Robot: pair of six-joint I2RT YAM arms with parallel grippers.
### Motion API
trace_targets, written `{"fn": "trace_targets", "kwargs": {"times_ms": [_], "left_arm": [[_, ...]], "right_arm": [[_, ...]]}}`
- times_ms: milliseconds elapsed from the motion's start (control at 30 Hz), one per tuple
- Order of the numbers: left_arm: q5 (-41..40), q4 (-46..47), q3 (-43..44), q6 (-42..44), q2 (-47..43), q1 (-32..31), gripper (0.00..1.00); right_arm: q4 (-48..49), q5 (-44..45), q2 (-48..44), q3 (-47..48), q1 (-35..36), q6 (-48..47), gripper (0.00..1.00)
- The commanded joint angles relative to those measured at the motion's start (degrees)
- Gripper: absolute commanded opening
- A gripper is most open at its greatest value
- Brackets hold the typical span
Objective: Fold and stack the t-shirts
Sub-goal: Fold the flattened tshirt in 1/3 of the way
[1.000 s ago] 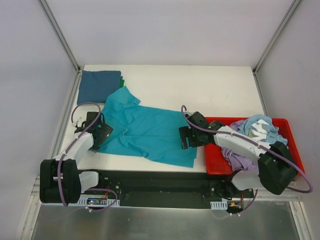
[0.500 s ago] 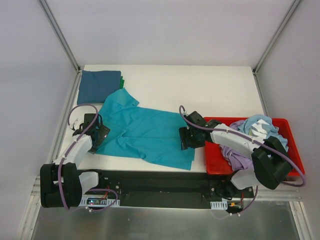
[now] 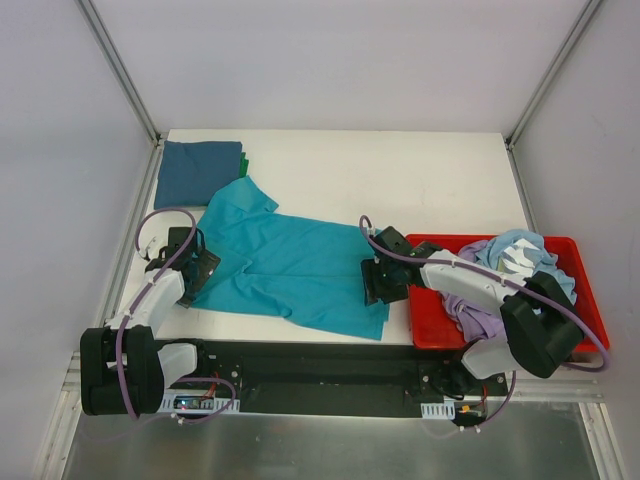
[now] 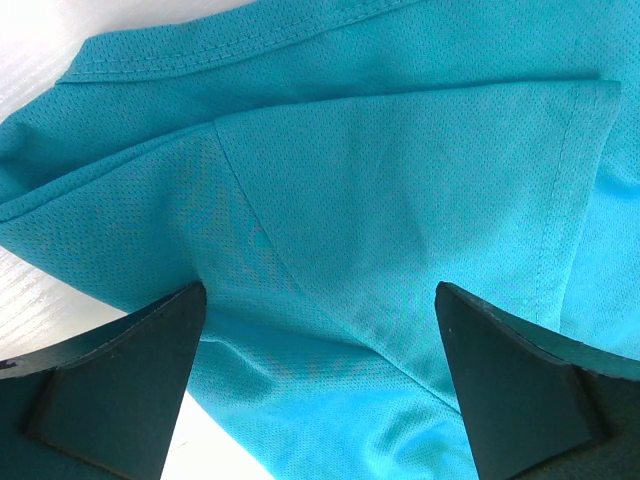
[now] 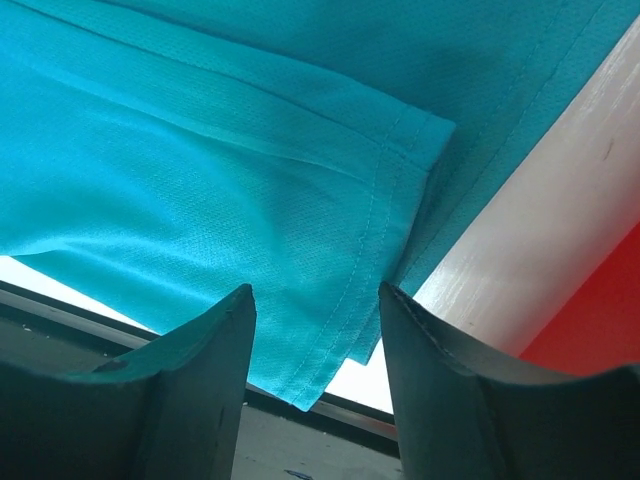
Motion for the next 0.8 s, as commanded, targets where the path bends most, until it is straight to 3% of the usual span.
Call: {"fn": "trace_targets", "kwargs": {"times_ms": [0, 167, 767], "left_arm": [[-0.40, -3.86, -1.33, -0.18, 0.92, 0.58, 0.99], [-0.22, -3.86, -1.41, -0.01, 1.19, 0.66, 0.99], [-0.13, -3.86, -1.33, 0.26, 1.63, 0.66, 0.99]], "right_arm": [[0.88, -1.96, -0.22, -0.43, -0.01, 1.18, 0.54], [1.58, -1.96, -1.00, -0.60, -0.01, 1.53, 0.41], [-1.58, 0.84, -4.96, -2.62, -0.19, 3.46, 0.40]]}}
